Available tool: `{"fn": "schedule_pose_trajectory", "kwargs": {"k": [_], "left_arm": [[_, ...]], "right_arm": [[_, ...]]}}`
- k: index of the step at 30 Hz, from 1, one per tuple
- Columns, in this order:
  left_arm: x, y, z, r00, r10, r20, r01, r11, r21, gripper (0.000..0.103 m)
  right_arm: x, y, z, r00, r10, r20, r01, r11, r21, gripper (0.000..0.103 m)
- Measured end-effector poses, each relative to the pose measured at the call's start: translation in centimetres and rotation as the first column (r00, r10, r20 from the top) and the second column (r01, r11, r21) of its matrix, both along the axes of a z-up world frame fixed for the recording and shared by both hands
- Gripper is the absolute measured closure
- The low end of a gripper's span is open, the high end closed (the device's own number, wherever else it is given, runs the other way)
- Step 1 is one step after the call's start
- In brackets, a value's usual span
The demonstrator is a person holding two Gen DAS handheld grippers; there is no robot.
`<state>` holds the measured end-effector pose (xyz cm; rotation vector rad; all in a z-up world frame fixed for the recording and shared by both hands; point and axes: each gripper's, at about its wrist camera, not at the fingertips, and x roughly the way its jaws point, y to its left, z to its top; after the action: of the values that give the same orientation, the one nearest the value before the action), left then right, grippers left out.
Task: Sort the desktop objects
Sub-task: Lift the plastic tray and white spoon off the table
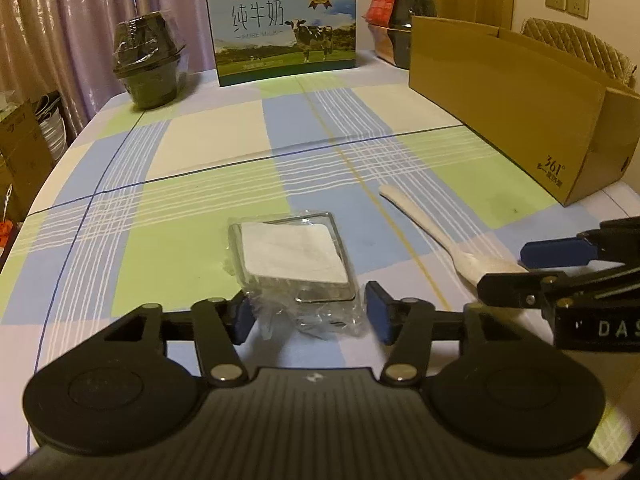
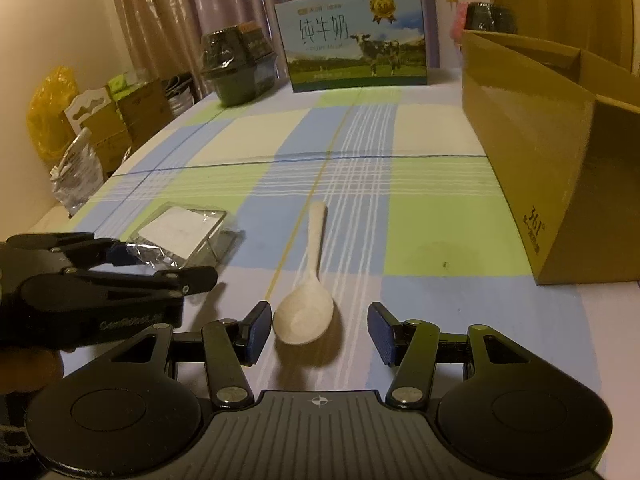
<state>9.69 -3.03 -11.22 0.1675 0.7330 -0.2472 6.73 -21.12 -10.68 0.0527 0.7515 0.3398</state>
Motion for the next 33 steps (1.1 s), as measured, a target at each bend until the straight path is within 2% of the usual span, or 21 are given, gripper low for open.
{"fn": "schedule_pose_trajectory", "kwargs": {"k": [4,7,8,12,19,26,28,33], "left_arm": [[0.3,-0.4,-0.4,1.0,0.015,0.01,-0.015,1.0,0.011,0.051],[0.6,-0.3,-0.5,1.0,0.019,0.006,-0.019,1.0,-0.006,0.06],[0.7,-0.3,-0.5,1.0,0.016,0.002,-0.016,1.0,-0.011,0.07],[0.4,-0.3,-0.2,1.0,-0.002,-0.01,0.002,1.0,-0.009,0.072],[-0.1,0.6,0.1,0.999,0.018,-0.032,-0.02,0.998,-0.054,0.073],[-0.2,0.5,0.1,0.999,0.016,-0.028,-0.018,0.998,-0.062,0.073],[-0.2,0.6,0.1,0.999,0.017,-0.028,-0.019,0.998,-0.065,0.073],[-0.1,0.7,0.1,0.999,0.024,-0.03,-0.027,0.996,-0.08,0.073]], "right_arm": [[-0.2,0.0,-0.2,1.0,-0.002,0.005,0.002,1.0,-0.001,0.052],[-0.2,0.2,-0.3,1.0,-0.001,0.008,0.001,1.0,-0.002,0.052],[-0.3,0.2,-0.3,1.0,0.0,0.01,0.0,1.0,0.0,0.052],[-0.2,0.5,-0.3,1.0,-0.006,0.019,0.006,1.0,0.002,0.052],[-0.1,0.8,-0.5,0.999,-0.027,0.024,0.027,1.0,0.008,0.052],[0.1,1.8,-0.9,0.998,-0.025,0.053,0.027,0.999,-0.039,0.052],[0.1,2.1,-0.9,0.998,-0.029,0.056,0.031,0.998,-0.05,0.054],[0.1,2.7,-1.1,0.997,-0.025,0.068,0.031,0.997,-0.077,0.07]]}}
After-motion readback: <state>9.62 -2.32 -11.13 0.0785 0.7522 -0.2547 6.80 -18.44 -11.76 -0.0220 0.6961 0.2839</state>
